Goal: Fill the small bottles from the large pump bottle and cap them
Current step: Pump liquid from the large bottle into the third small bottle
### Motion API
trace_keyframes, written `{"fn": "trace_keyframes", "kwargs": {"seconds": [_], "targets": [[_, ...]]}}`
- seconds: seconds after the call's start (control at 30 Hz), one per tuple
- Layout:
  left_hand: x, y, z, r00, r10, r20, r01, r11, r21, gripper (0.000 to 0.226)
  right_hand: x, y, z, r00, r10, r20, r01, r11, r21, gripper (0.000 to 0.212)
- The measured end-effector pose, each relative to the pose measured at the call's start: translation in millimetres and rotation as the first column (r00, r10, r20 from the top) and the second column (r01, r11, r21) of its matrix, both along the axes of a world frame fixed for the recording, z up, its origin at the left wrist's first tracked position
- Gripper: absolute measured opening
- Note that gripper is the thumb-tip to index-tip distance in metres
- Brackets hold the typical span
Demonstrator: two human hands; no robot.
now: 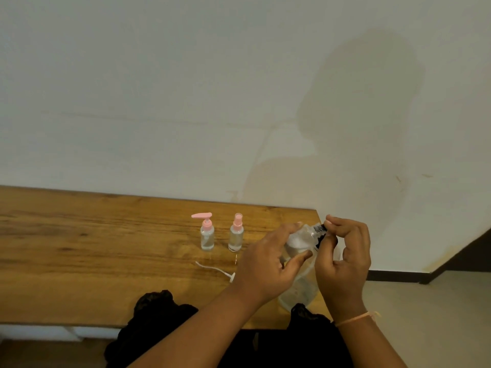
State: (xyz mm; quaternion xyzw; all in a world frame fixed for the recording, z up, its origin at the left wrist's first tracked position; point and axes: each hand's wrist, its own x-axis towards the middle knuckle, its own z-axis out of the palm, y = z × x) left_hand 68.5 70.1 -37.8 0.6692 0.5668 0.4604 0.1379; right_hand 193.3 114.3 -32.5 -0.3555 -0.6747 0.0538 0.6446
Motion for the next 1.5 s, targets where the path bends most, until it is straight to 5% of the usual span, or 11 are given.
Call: {"fn": "trace_keyframes", "kwargs": {"seconds": [1.5], "targets": [[0.8,-4.6,0.4,1.0,0.003,0.013,-0.003,1.0,-0.011,0.044,-1.0,-6.2,-1.7,1.0,0.008,0.024,-0.006,0.999,-0.053,0.022]]}}
